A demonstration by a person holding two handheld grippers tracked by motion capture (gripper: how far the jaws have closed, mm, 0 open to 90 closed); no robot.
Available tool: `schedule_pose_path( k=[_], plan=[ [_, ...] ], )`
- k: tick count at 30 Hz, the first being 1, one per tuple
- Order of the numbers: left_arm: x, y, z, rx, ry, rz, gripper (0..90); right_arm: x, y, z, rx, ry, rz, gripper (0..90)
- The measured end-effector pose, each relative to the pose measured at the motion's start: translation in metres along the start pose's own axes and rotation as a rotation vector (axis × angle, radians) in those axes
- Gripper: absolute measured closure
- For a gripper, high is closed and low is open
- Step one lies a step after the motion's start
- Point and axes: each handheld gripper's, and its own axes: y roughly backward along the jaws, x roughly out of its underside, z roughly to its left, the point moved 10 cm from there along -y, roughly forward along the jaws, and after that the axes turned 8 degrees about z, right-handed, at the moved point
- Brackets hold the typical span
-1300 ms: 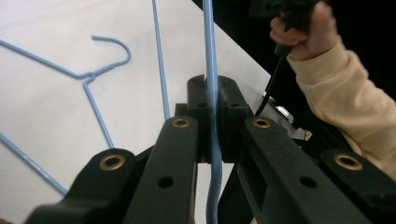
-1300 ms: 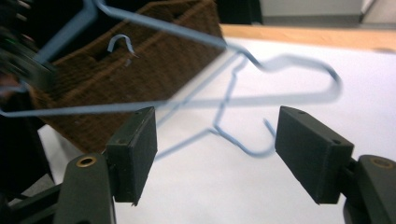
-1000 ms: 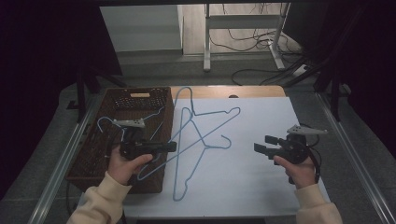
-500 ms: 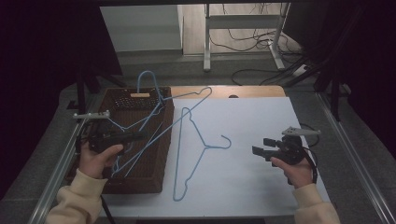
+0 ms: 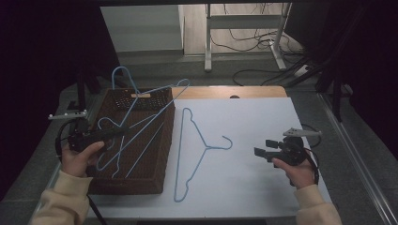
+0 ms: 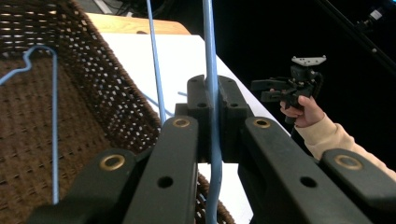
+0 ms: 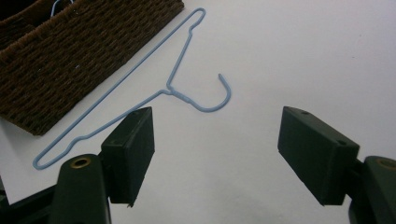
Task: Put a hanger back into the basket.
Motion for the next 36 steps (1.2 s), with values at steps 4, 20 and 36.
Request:
schedule_pose_path(
  k=[4, 20, 36],
  plan=[
    [0.002, 0.003, 0.006, -0.009, 0.015, -0.010, 86.1, 0.000, 0.000, -0.001, 0.001, 0.000, -0.001, 27.4],
    [0.012, 0.011, 0.026, -0.022, 0.046, -0.020, 86.2, 0.001, 0.000, -0.002, 0.003, -0.006, 0.002, 27.4],
    [0.025, 0.026, 0.055, -0.057, 0.118, -0.052, 86.1, 0.002, 0.000, -0.003, 0.010, -0.005, 0.004, 27.4]
  ],
)
